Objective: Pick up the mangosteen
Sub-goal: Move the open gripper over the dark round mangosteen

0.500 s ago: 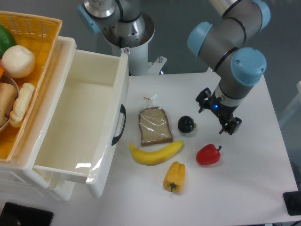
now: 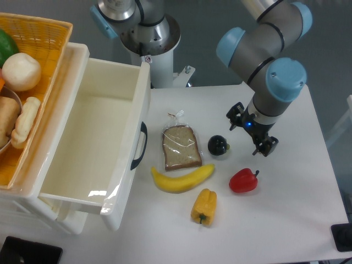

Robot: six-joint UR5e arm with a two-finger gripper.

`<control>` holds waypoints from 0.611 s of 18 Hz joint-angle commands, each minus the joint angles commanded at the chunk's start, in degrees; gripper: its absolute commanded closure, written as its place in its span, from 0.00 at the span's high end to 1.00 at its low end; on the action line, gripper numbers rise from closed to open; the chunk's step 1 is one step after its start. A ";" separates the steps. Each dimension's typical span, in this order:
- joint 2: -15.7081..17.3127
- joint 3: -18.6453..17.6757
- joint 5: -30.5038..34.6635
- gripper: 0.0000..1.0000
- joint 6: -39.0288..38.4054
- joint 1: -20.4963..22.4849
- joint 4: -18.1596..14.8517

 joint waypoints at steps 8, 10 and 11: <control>2.64 -7.91 -0.18 1.00 -5.10 0.00 1.41; 2.46 -8.53 0.00 1.00 -5.19 -0.35 1.93; 2.20 -8.44 -0.09 1.00 -5.19 -0.44 1.93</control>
